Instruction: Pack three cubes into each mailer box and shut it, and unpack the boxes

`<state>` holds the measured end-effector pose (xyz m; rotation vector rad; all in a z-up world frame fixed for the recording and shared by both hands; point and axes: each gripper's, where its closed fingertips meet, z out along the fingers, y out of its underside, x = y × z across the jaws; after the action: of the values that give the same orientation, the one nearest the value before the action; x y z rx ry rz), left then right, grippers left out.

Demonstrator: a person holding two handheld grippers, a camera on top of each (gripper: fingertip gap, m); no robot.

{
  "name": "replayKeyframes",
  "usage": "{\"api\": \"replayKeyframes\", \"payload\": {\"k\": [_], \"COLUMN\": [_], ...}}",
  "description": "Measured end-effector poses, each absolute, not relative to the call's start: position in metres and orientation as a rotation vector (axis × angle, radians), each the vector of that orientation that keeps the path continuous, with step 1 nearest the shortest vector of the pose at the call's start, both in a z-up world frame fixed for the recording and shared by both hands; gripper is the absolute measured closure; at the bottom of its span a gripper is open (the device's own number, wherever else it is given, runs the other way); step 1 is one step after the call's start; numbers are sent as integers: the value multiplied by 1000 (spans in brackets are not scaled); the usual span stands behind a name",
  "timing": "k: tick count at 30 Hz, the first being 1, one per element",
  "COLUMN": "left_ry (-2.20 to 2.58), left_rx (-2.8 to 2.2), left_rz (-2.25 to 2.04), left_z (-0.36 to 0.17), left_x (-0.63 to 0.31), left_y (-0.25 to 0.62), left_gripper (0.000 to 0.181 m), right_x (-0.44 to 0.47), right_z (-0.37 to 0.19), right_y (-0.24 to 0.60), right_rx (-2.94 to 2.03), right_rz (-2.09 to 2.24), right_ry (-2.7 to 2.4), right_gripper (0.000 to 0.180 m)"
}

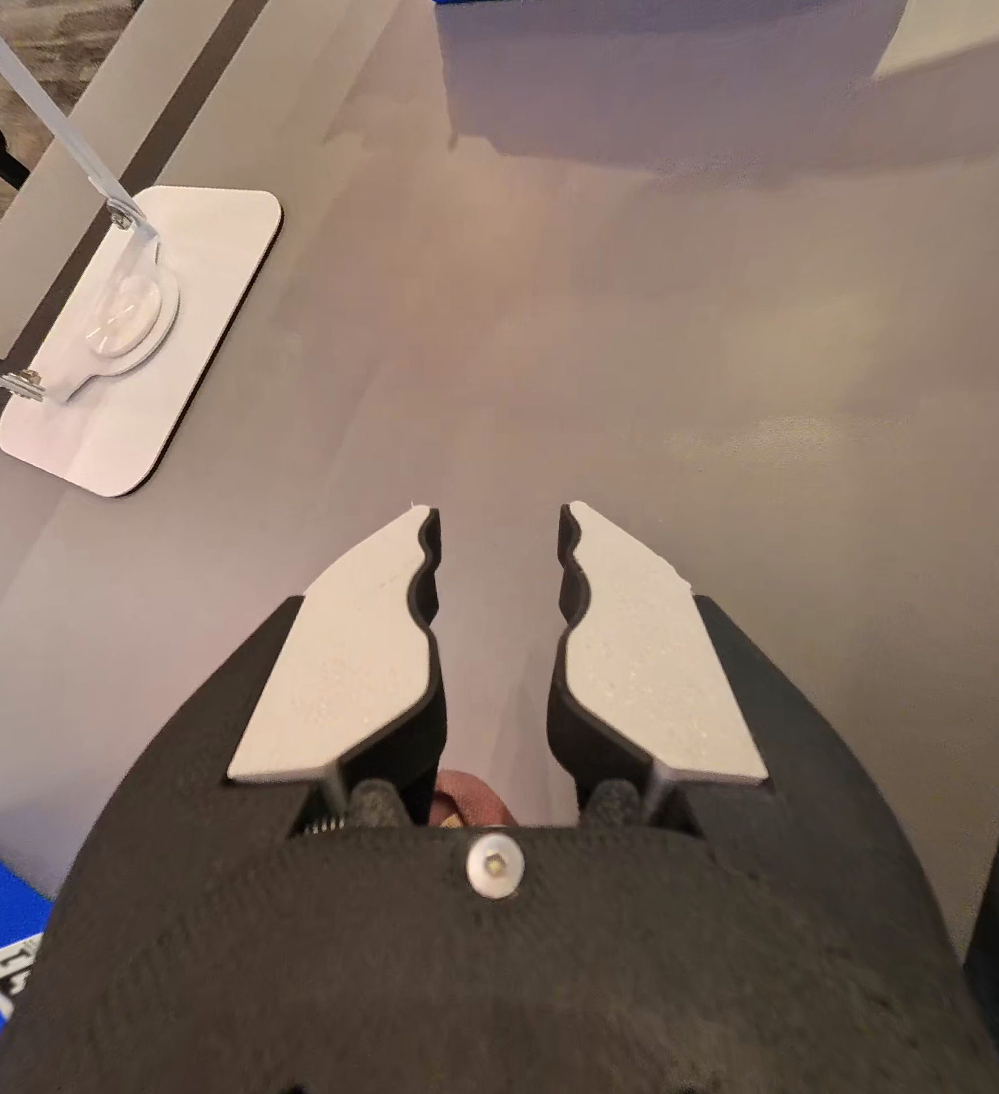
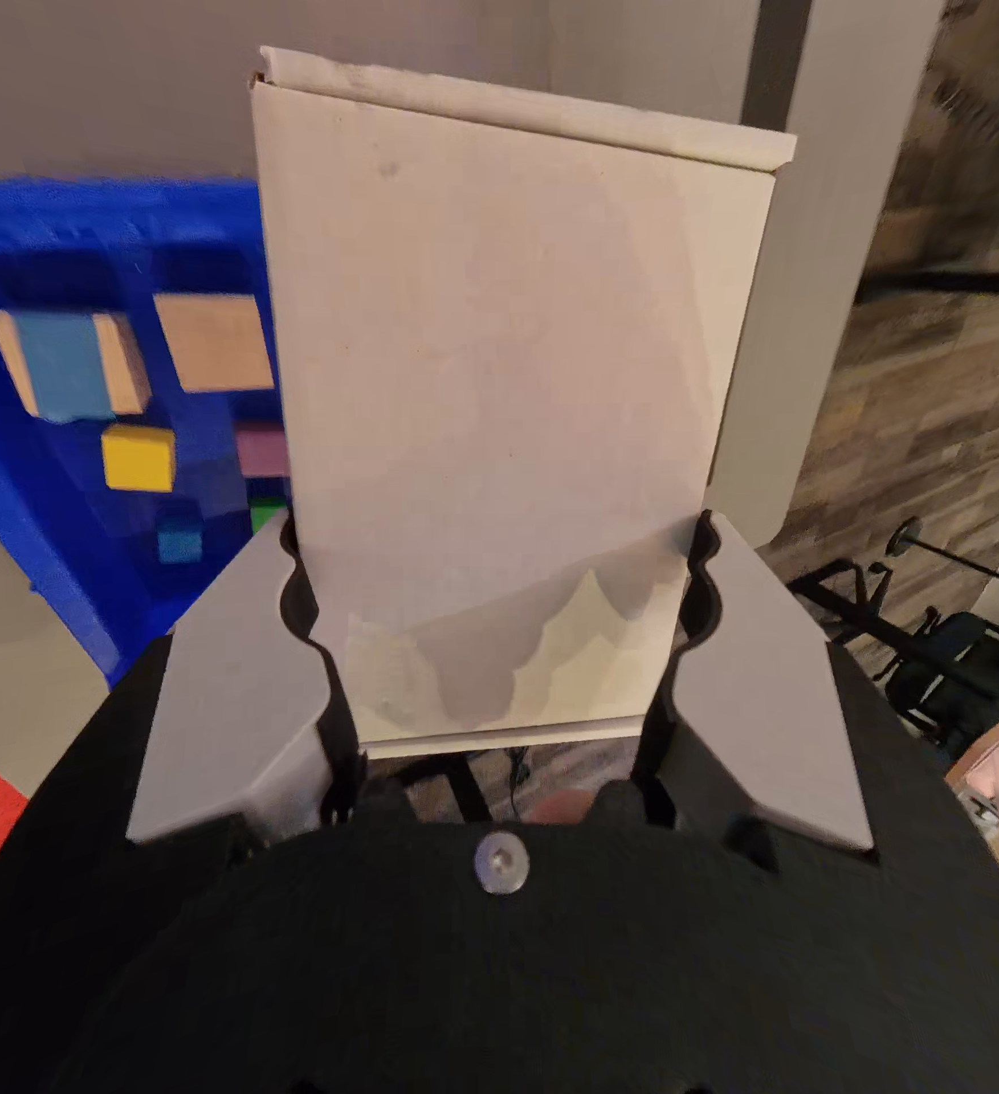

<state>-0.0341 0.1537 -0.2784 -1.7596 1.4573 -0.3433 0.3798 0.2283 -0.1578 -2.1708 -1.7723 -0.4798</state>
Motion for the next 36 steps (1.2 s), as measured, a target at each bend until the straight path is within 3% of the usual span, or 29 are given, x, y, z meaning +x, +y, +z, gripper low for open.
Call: {"api": "replayKeyframes", "payload": {"k": [14,20,26,30,32,36], "left_ry": [1485,1495,1422,1321,1231,977], "left_rx": [-1796,-1811,-1778,-1799,-1800,-1868], "left_rz": [-336,-345,-312,-243,-199,17], "left_z": [-295,-296,-271,-241,-222,-190], "left_x": [-34,-34,-42,-67,-89,-163], "left_y": [155,154,165,183,196,228], "left_gripper": [143,140,132,125,124,118], "right_x": [402,406,408,435,450,476], "right_z": [-261,-241,-188,-164,-165,-184], "right_y": [252,253,250,231,216,182], "right_rx": [-2236,-2272,-2237,-2330,-2375,-2462], "right_rz": [-388,-511,-593,-597,-556,-418], "right_ry": [-2012,-1963,-1663,-1315,-1174,-914], "right_gripper": [52,53,52,63,81,81]}}
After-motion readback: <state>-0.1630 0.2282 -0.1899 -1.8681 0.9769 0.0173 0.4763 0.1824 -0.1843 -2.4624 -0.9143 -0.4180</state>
